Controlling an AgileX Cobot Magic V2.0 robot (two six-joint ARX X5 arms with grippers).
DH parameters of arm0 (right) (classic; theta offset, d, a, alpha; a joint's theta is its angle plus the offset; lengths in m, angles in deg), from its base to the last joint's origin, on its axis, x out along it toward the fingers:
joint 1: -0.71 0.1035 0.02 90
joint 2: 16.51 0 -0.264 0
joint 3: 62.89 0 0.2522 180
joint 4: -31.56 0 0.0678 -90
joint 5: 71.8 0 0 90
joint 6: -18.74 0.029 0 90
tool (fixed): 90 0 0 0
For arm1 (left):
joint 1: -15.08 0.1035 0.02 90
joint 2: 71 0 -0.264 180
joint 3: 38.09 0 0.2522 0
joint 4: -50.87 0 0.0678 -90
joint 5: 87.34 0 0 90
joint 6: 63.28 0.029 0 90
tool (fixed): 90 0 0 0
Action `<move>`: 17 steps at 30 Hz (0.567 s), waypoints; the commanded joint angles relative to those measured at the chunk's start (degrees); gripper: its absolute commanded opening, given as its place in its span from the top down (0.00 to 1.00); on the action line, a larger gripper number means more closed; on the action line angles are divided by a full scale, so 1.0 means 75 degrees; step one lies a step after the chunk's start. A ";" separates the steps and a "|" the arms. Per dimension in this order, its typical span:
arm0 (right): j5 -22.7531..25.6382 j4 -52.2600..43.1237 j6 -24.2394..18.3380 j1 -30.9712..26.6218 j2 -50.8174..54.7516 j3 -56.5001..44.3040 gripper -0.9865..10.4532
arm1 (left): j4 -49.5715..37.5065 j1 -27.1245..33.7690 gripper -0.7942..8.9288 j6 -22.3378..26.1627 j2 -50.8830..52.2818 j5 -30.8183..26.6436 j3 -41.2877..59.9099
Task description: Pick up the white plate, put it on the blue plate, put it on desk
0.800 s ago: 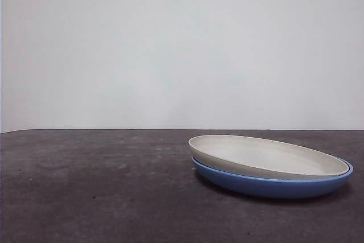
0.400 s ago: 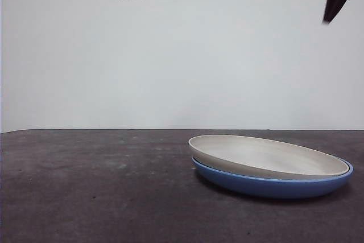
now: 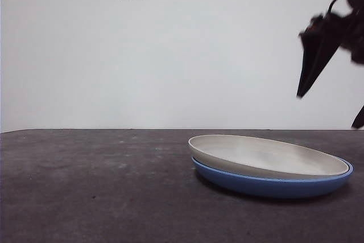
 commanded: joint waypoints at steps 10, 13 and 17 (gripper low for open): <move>-0.0495 -0.0775 -0.0259 0.0003 -0.1320 0.0149 0.43 | -0.0181 -0.0029 0.31 -0.0286 -0.0038 -0.0012 -0.0085; -0.0501 -0.0883 -0.0283 0.0003 -0.1419 0.0149 0.43 | -0.0216 -0.0029 0.31 -0.0306 -0.0041 -0.0012 -0.0085; -0.0548 -0.0959 -0.0300 0.0003 -0.1498 0.0149 0.43 | -0.0227 -0.0029 0.31 -0.0315 -0.0047 -0.0012 -0.0085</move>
